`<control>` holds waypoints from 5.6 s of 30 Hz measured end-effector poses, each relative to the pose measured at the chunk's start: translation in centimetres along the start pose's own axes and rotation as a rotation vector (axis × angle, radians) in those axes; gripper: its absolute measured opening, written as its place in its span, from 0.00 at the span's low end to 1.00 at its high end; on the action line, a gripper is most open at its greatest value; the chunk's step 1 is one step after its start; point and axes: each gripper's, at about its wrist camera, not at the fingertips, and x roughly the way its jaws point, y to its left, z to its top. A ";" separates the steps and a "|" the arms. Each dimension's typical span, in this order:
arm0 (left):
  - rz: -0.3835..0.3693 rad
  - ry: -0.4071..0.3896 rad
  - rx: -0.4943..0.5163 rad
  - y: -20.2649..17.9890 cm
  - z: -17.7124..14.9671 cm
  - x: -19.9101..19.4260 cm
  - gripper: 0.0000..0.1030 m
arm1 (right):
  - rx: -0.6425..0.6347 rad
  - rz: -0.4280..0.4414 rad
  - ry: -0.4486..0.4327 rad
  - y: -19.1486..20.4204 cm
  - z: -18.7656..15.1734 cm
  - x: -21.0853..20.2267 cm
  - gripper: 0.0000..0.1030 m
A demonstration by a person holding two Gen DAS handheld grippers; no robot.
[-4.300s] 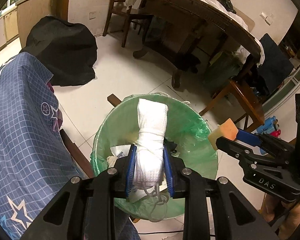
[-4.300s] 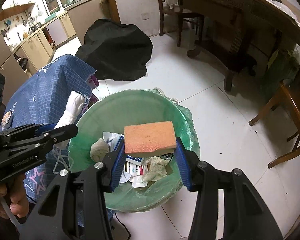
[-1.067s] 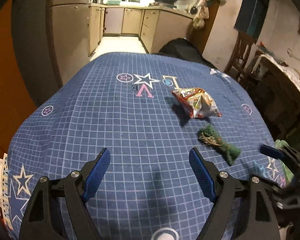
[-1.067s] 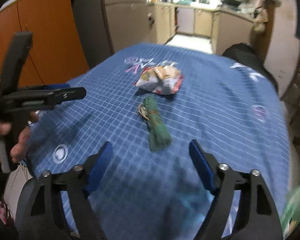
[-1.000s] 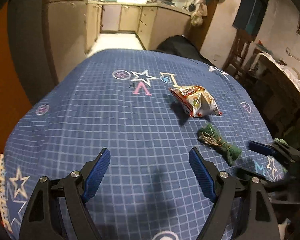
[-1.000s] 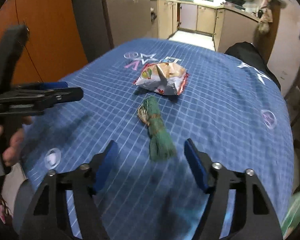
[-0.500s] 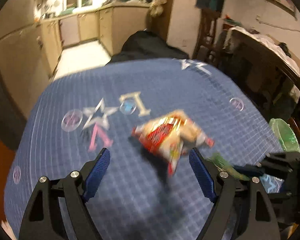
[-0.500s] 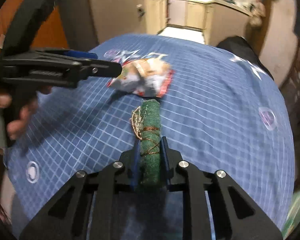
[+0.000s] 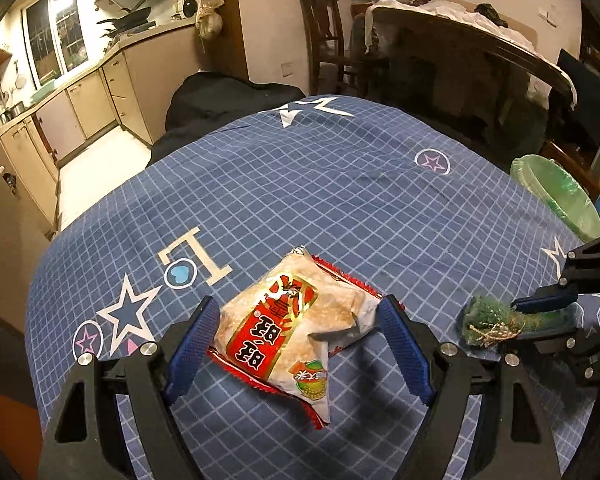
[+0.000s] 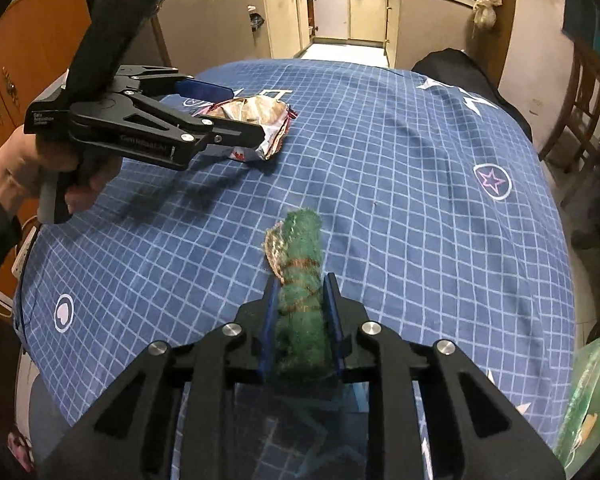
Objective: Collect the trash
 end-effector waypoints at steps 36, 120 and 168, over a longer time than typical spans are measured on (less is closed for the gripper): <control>0.280 -0.256 -0.310 -8.3 -4.9 -14.3 0.45 | 0.161 -0.144 -0.331 0.5 -4.0 -11.3 0.17; -0.059 0.084 -0.025 -46.5 17.2 10.0 0.45 | 0.648 -0.347 -0.020 -33.7 -19.9 -20.5 0.17; 0.085 -0.547 -0.108 -41.7 -0.4 -15.7 0.95 | 0.513 -0.678 -0.600 -9.2 -28.9 -33.6 0.95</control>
